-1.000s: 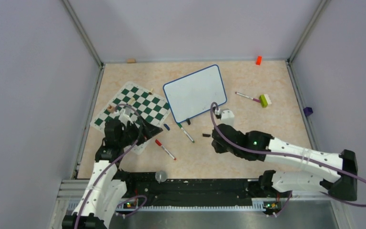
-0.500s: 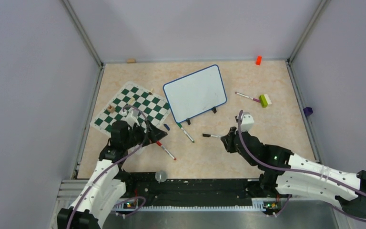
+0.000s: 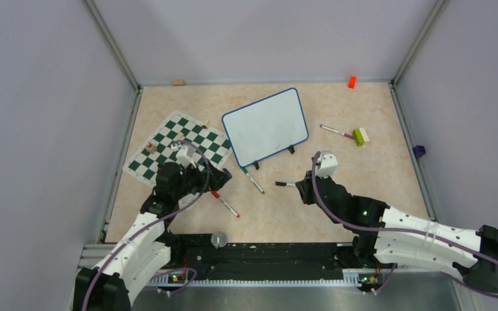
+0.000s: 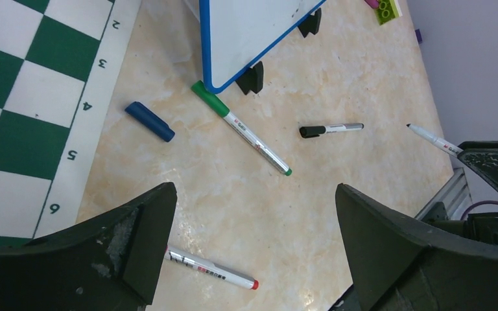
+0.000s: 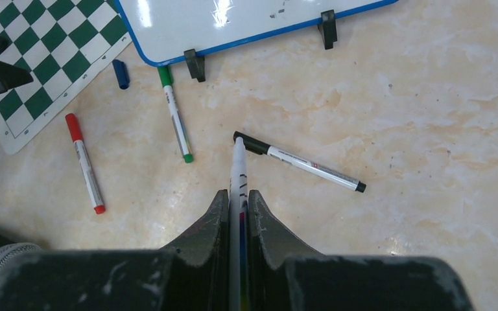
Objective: Write a sentence on the whiteboard
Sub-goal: Move the whiteboard to the center of the board.
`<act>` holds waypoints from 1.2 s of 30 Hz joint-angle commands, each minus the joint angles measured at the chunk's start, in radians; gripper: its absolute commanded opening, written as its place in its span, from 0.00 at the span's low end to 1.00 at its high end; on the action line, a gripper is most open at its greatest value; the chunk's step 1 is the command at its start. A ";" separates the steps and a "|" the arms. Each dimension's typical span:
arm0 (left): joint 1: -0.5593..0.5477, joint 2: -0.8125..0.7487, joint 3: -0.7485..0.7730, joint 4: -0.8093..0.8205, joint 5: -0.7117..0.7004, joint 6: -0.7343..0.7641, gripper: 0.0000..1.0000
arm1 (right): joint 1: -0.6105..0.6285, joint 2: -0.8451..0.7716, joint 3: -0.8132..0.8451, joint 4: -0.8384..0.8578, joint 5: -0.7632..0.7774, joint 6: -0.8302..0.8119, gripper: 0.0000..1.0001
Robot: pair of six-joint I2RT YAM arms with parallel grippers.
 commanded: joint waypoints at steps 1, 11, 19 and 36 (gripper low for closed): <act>-0.004 0.033 -0.018 0.170 -0.016 0.100 0.98 | -0.009 0.018 0.017 0.074 0.023 -0.045 0.00; 0.013 0.214 -0.011 0.492 0.008 0.148 0.99 | -0.009 0.000 0.044 0.057 0.066 -0.101 0.00; 0.063 0.447 0.118 0.605 0.111 0.170 0.98 | -0.011 0.010 0.066 0.051 0.054 -0.124 0.00; 0.066 0.743 0.307 0.672 0.120 0.150 0.93 | -0.057 0.063 0.094 0.134 0.026 -0.229 0.00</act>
